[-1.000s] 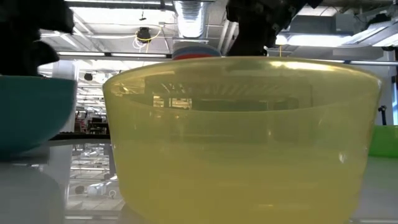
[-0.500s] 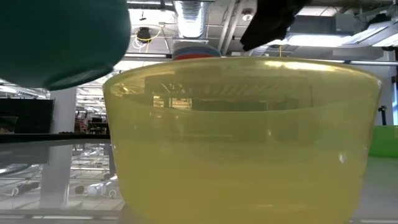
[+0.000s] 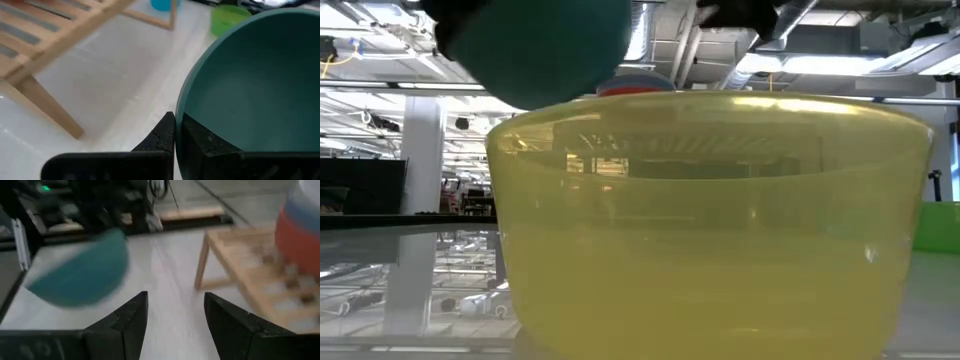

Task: Place and stack bowls onto a shelf
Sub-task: Stack the big green bowl on top of the big white bowl on the shelf

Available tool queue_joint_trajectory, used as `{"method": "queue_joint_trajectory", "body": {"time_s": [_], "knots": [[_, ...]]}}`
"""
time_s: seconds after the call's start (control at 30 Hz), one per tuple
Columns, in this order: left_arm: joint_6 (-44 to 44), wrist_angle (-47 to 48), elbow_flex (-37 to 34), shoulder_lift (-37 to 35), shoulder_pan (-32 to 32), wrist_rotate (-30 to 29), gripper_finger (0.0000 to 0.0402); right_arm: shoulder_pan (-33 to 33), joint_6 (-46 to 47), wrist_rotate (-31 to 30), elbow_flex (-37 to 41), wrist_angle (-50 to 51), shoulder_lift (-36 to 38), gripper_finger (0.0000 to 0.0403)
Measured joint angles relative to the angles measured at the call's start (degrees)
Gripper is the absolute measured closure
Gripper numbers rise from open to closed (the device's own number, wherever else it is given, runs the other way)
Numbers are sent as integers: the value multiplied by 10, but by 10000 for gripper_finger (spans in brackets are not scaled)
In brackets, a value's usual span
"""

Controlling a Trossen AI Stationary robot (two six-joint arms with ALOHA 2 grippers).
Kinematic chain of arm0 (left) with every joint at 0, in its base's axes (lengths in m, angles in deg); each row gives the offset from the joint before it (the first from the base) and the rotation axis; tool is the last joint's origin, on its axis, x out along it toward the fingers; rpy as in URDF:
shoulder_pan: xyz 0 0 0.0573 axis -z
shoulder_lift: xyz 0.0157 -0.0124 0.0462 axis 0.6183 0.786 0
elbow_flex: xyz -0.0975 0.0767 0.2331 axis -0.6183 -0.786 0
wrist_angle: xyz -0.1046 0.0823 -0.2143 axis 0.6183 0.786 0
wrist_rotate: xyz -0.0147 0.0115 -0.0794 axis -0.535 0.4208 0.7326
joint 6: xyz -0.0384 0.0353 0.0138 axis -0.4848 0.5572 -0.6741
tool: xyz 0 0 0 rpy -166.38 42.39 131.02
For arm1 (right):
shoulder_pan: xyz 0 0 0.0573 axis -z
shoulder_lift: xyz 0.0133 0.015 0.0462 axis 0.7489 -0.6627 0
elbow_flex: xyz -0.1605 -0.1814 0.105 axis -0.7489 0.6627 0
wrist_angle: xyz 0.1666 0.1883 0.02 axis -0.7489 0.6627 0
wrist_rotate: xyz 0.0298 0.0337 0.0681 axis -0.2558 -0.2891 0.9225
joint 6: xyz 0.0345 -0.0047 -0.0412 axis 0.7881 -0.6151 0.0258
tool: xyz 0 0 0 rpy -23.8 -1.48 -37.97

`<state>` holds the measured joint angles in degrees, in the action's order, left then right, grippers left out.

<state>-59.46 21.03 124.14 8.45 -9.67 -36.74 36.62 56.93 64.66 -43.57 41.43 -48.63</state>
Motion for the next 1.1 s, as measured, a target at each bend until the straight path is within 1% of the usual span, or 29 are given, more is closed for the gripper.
{"method": "queue_joint_trajectory", "body": {"time_s": [0.1, 0.2, 0.27, 0.3, 0.37, 0.43, 0.57, 0.67, 0.73, 0.83, 0.93, 1.03, 1.1], "knots": [[10, -13, 0, 0, -31, -9, 401, 4, -23, 4, -41, 44, -17, 182], [16, -38, 0, 0, -52, -51, 402, 12, -37, 4, -90, 61, -49, 182], [38, -71, 0, 8, -61, -83, 401, 16, -48, 4, -116, 90, -70, 182], [52, -84, 0, 10, -63, -94, 401, 18, -57, 4, -130, 85, -83, 182], [72, -105, -1, 18, -68, -110, 401, 20, -76, 2, -154, 107, -102, 182], [92, -137, 5, 30, -76, -125, 401, 22, -97, -14, -182, 109, -119, 182], [156, -171, 28, 59, -82, -167, 401, 22, -152, -70, -230, 139, -142, 182], [206, -184, 56, 84, -82, -211, 401, 18, -186, -105, -261, 145, -153, 182], [238, -183, 76, 104, -82, -249, 401, 16, -207, -119, -272, 154, -153, 182], [282, -183, 101, 133, -82, -294, 401, 14, -219, -120, -280, 147, -152, 182], [316, -187, 123, 158, -85, -326, 401, 14, -249, -123, -280, 154, -153, 182], [341, -187, 143, 180, -93, -331, 401, 11, -290, -132, -280, 157, -162, 182], [353, -188, 156, 193, -97, -328, 401, 12, -303, -154, -280, 161, -173, 182]]}}
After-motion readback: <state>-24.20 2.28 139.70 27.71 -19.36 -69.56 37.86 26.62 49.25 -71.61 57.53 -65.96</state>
